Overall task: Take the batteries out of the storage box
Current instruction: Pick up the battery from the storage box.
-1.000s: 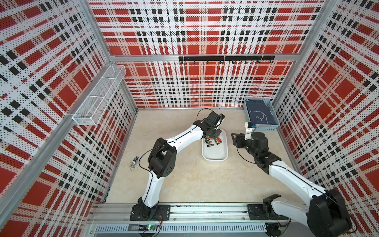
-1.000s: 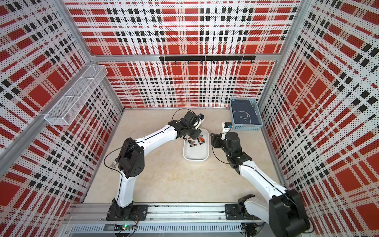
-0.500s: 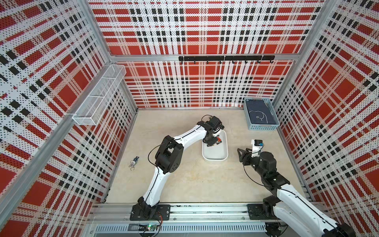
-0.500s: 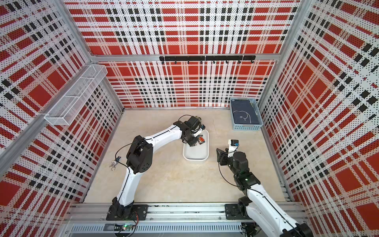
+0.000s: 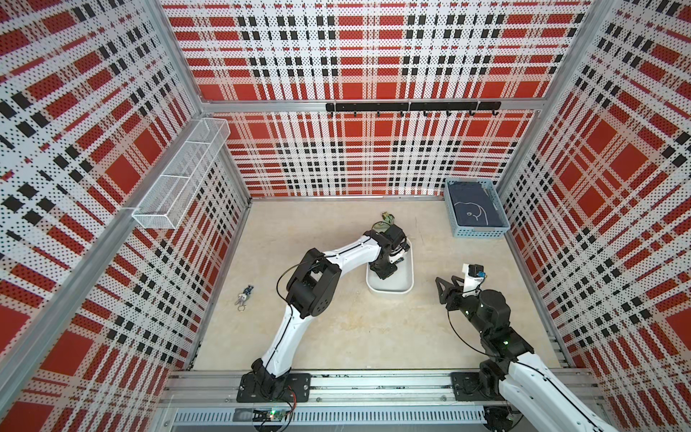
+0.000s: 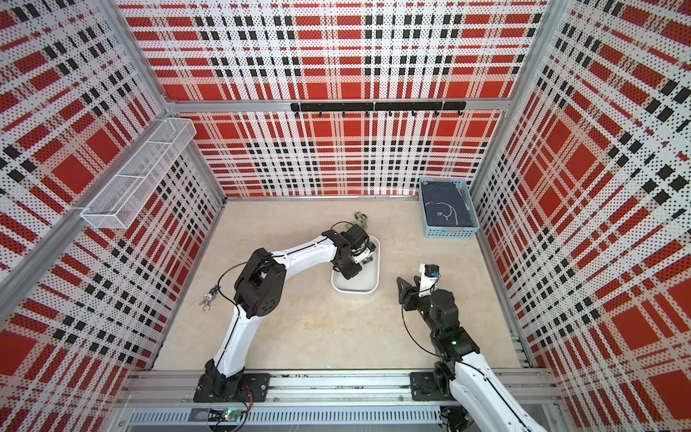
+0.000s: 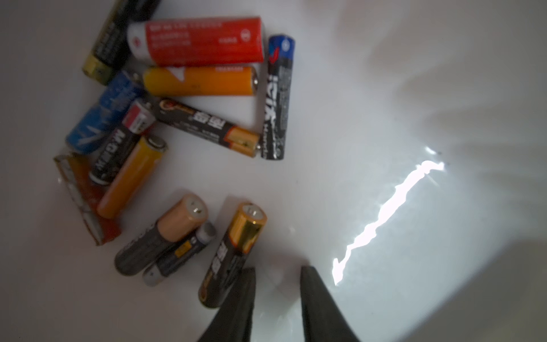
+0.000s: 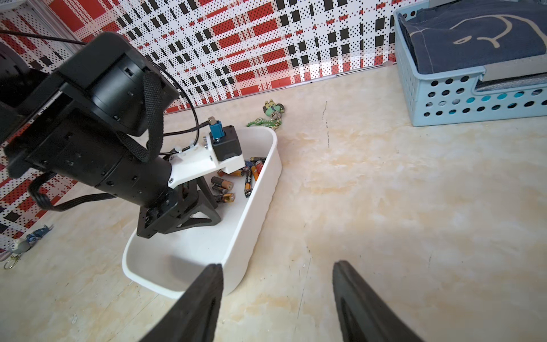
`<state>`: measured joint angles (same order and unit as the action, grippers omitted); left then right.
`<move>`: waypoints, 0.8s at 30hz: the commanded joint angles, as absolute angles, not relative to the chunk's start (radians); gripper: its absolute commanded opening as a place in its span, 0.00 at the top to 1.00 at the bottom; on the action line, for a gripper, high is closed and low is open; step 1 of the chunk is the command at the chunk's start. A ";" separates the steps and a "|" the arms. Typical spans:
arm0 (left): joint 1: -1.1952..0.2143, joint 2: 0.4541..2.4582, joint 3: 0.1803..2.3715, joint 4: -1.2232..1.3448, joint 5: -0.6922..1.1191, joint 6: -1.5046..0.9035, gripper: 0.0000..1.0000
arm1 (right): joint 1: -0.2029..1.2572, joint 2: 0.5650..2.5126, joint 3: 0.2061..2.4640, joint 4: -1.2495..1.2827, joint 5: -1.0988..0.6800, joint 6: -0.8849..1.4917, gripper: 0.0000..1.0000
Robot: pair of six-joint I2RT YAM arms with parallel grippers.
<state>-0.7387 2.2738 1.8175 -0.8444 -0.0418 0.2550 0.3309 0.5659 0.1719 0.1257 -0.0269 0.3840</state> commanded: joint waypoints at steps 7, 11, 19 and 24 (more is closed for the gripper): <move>-0.744 2.261 1.869 -0.835 -0.073 0.256 0.66 | 0.334 0.559 0.163 0.150 -0.036 0.374 0.34; -0.758 2.260 1.908 -0.857 -0.092 0.258 0.66 | 0.334 0.558 0.163 0.152 -0.034 0.374 0.34; -0.730 2.280 1.912 -0.865 -0.101 0.276 0.66 | 0.334 0.549 0.161 0.150 -0.029 0.373 0.34; -0.707 2.298 1.890 -0.865 -0.106 0.294 0.66 | 0.334 0.548 0.159 0.152 -0.029 0.376 0.34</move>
